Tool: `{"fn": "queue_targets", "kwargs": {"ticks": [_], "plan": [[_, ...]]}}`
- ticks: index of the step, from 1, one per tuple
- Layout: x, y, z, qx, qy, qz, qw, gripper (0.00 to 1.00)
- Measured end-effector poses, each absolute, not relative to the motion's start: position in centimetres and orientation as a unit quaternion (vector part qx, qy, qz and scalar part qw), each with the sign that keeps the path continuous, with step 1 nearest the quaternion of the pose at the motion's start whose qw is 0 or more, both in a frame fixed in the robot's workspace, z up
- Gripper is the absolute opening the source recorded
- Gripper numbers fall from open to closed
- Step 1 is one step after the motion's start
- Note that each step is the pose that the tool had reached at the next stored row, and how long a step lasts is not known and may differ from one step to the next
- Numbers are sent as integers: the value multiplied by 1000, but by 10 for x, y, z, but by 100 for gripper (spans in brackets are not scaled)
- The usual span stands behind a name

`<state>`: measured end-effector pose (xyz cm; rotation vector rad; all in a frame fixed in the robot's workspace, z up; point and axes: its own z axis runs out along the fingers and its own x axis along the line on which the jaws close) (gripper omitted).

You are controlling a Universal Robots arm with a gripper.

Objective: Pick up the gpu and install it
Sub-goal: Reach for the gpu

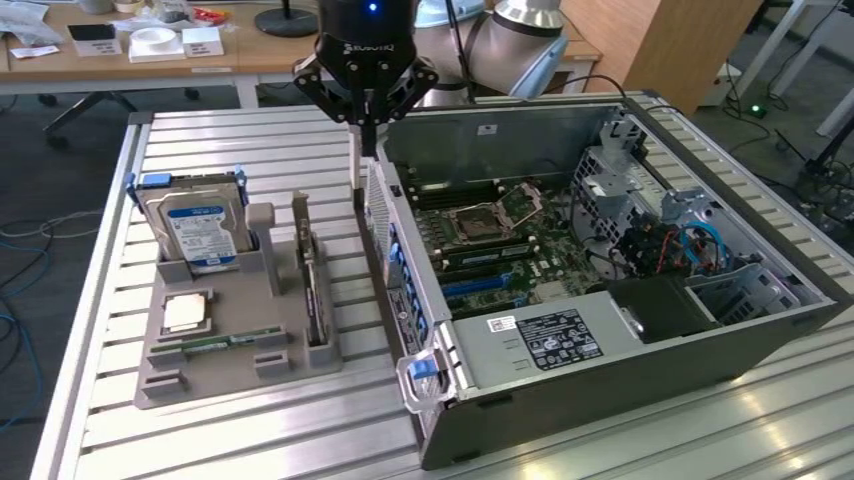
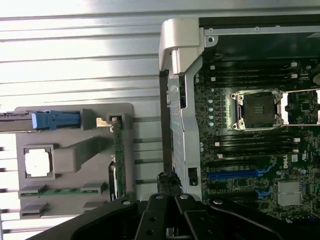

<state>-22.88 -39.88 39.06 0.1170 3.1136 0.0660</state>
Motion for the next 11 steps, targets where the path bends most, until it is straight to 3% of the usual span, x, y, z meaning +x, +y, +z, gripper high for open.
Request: {"fn": "queue_targets", "kwargs": {"ticks": [11], "plan": [[-233, -399, 391, 37, 999, 21, 13, 11]]}}
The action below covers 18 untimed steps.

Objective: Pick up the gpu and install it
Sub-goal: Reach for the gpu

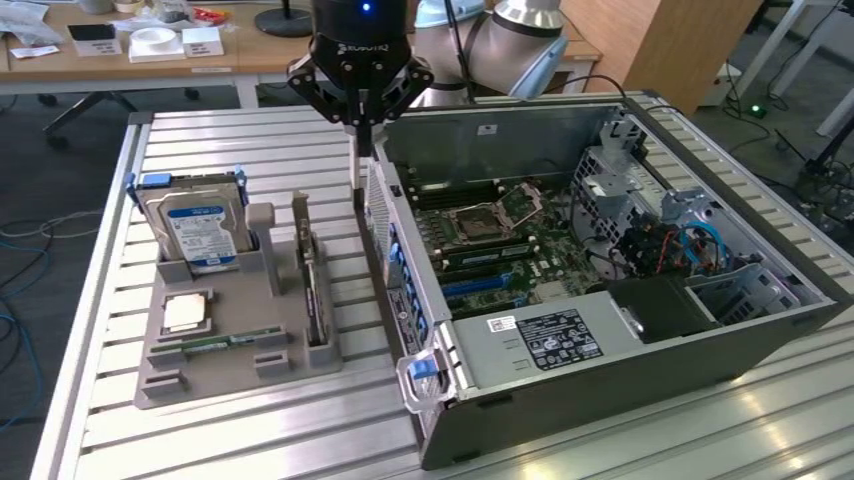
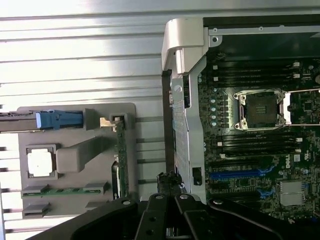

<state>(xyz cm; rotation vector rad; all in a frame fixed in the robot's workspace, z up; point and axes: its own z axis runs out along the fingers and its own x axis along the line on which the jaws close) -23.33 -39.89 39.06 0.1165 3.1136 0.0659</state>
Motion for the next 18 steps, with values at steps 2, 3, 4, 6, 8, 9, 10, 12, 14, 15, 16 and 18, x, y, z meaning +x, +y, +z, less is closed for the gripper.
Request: {"fn": "queue_targets", "kwargs": {"ticks": [2, 3, 4, 6, 8, 9, 10, 12, 14, 15, 16, 18], "plan": [[-234, -399, 391, 37, 999, 21, 13, 11], [-234, -399, 391, 37, 999, 21, 13, 11], [-235, -399, 391, 37, 999, 21, 13, 11], [-235, -399, 391, 37, 999, 21, 13, 11], [-236, -399, 391, 37, 999, 21, 13, 11], [-236, -399, 391, 37, 999, 21, 13, 11], [-236, -399, 391, 37, 999, 21, 12, 11], [-237, -399, 391, 37, 999, 21, 13, 11], [-238, -399, 391, 37, 999, 21, 13, 11], [-238, -399, 391, 37, 999, 21, 13, 11], [-239, -399, 391, 37, 999, 21, 13, 11], [-239, -399, 391, 37, 999, 21, 13, 11]]}}
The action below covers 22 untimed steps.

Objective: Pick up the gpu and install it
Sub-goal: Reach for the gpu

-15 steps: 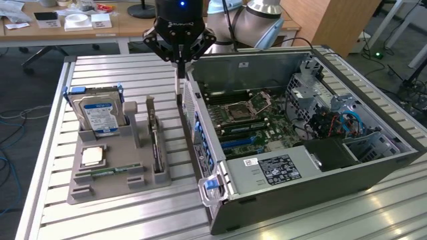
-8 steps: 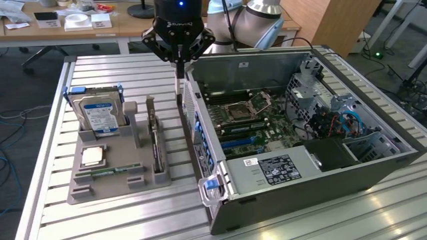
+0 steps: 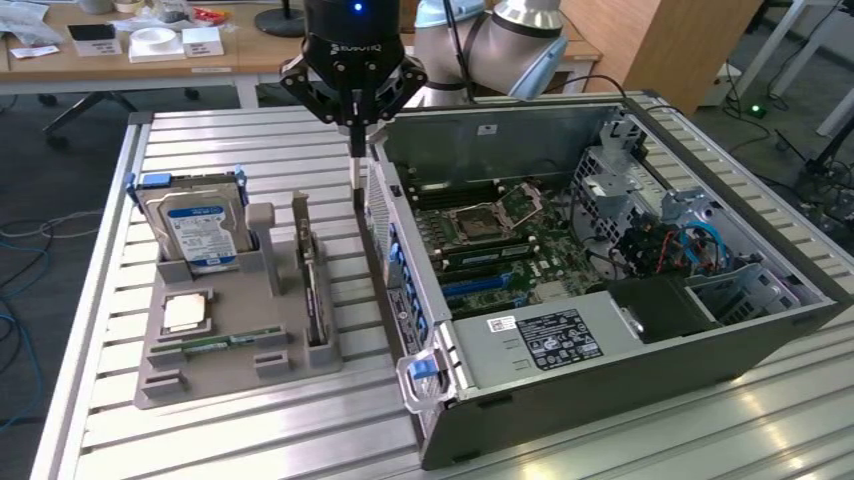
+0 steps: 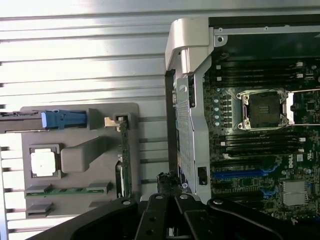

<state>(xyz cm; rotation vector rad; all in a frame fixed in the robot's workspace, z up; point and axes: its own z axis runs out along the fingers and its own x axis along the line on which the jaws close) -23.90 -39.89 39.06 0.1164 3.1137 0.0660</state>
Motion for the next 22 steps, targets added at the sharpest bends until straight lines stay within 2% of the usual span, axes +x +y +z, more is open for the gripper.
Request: {"fn": "queue_targets", "kwargs": {"ticks": [22], "plan": [[-261, -399, 390, 37, 999, 21, 13, 11]]}}
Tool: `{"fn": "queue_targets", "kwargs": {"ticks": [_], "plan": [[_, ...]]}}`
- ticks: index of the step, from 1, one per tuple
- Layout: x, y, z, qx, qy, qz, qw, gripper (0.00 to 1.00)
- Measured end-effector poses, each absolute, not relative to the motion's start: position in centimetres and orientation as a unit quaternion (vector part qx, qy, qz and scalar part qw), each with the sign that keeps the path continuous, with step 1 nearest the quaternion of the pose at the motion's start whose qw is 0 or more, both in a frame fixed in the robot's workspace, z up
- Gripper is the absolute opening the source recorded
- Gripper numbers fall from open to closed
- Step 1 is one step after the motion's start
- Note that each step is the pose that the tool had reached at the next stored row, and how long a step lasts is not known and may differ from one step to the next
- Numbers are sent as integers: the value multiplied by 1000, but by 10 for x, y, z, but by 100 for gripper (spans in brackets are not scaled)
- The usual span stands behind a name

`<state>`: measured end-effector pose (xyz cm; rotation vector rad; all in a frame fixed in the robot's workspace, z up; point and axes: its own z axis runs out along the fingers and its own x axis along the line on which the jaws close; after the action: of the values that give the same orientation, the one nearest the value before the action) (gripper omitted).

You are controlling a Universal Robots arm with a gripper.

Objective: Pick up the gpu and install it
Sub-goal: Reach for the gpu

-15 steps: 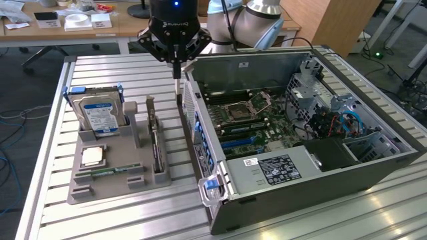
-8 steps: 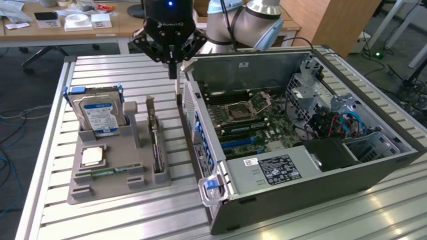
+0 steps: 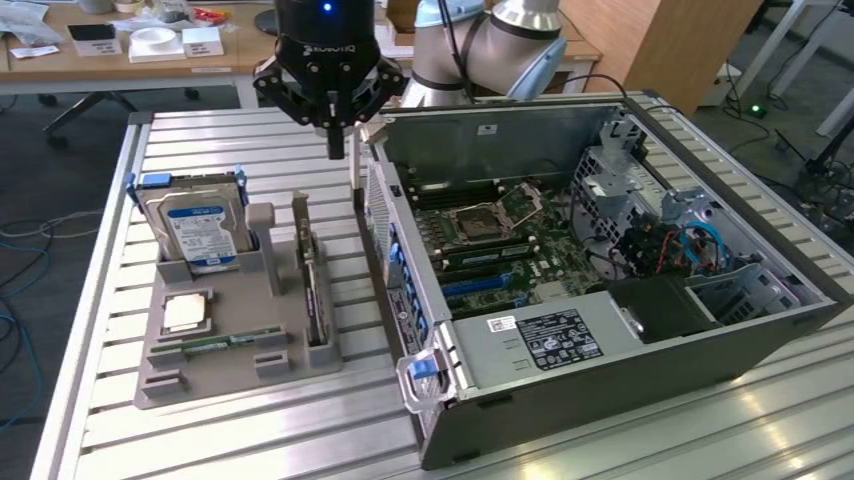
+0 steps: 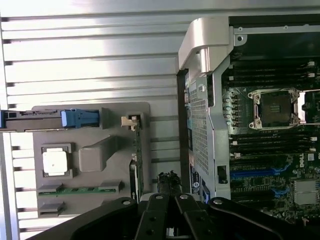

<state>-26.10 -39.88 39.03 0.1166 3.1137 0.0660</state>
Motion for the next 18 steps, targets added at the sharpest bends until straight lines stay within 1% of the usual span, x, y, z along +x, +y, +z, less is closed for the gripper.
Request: {"fn": "queue_targets", "kwargs": {"ticks": [18], "plan": [[-274, -399, 390, 37, 999, 21, 13, 11]]}}
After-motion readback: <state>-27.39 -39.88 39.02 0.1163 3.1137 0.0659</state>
